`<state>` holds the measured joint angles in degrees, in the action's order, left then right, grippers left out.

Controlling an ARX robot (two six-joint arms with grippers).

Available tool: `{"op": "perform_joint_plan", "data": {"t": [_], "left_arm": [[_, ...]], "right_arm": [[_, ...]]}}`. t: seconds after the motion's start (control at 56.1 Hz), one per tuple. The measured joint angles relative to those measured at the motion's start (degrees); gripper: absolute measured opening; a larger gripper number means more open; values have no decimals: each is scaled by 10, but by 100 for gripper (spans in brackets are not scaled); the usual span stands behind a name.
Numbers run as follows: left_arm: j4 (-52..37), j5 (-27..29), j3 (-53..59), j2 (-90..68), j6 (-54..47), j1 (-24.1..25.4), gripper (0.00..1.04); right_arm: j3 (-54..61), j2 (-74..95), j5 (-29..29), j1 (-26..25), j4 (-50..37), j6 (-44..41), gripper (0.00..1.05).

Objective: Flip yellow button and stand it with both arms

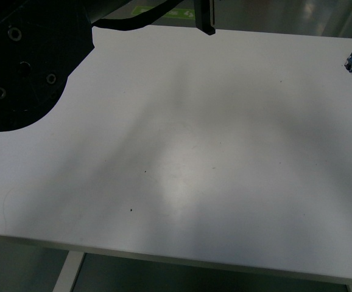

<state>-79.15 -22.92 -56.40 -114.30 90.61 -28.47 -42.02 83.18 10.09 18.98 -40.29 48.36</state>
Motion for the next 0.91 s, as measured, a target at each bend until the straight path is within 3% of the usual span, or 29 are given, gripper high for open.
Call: {"op": "perform_joint_plan", "data": {"t": [0.534,0.82,0.909], "left_arm": [[0,0,0,0,0,0,35],[0,0,0,0,0,0,35],[0,0,0,0,0,0,35]], "right_arm": [[-16,30,26,-54,23,59,97],[-16,30,46,-55,24,81,97],[-16,30,50,-55,24,87,89]]}}
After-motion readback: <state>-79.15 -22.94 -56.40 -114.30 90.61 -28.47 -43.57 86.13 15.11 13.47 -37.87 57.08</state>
